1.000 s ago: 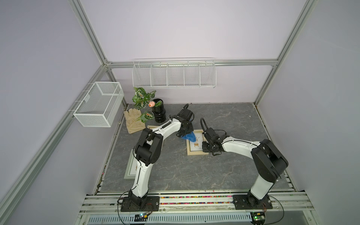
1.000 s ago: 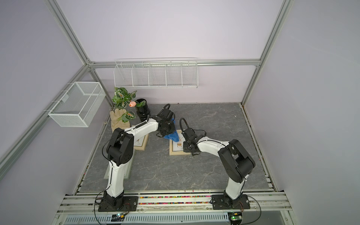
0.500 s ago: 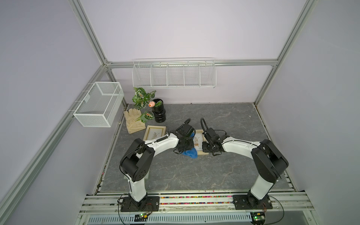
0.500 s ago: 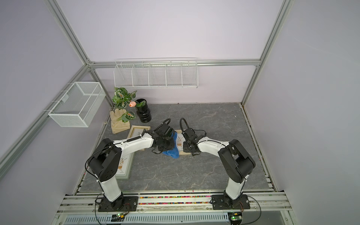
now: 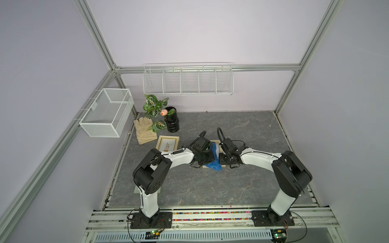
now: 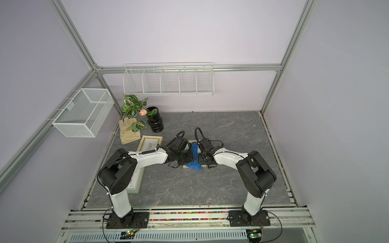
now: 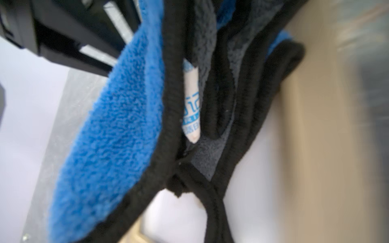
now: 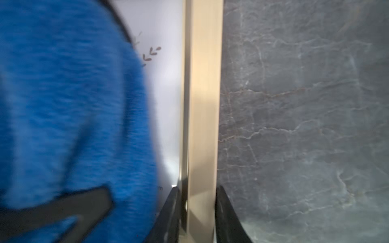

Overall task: Wipe the picture frame with a cloth
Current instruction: Wipe the dirt from the picture frame.

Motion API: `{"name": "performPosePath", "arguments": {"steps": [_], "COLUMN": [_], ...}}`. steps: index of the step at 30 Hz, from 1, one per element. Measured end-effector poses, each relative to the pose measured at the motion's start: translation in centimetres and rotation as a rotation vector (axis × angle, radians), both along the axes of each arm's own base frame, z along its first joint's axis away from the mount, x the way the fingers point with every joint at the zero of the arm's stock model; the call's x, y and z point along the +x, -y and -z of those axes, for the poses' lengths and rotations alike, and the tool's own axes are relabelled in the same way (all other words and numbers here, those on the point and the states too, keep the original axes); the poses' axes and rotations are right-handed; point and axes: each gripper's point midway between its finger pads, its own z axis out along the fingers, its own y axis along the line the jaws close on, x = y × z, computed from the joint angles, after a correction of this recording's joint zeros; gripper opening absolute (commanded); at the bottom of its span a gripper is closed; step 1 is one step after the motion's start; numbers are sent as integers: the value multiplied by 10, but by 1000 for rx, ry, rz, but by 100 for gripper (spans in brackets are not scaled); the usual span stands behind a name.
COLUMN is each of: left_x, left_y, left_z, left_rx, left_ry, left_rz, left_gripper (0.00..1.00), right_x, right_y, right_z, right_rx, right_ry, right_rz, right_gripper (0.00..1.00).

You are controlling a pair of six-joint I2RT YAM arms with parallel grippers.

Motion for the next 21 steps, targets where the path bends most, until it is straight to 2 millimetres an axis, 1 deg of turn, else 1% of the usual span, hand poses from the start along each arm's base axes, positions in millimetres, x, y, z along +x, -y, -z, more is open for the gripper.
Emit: {"name": "performPosePath", "arguments": {"steps": [2, 6, 8, 10, 13, 16, 18, 21], "left_x": [3, 15, 33, 56, 97, 121, 125, 124], "left_y": [-15, -21, -22, -18, -3, 13, 16, 12], "left_z": [-3, -12, -15, -17, -14, -7, -7, -6], "left_rx": [40, 101, 127, 139, 137, 126, 130, 150], "left_ry": [8, 44, 63, 84, 114, 124, 125, 122], "left_rz": [-13, -5, -11, -22, -29, -21, -17, -17], "left_gripper": [0, 0, 0, 0, 0, 0, 0, 0], "right_x": [0, 0, 0, 0, 0, 0, 1, 2], "right_y": [0, -1, 0, 0, 0, 1, 2, 3], "right_z": [0, 0, 0, 0, 0, 0, 0, 0], "right_rx": [2, 5, 5, 5, 6, 6, 4, 4], "right_ry": [0, 0, 2, 3, 5, 5, 10, 9], "right_rz": [0, -1, 0, 0, 3, 4, 12, 16], "right_gripper": [21, 21, 21, 21, 21, 21, 22, 22]}}
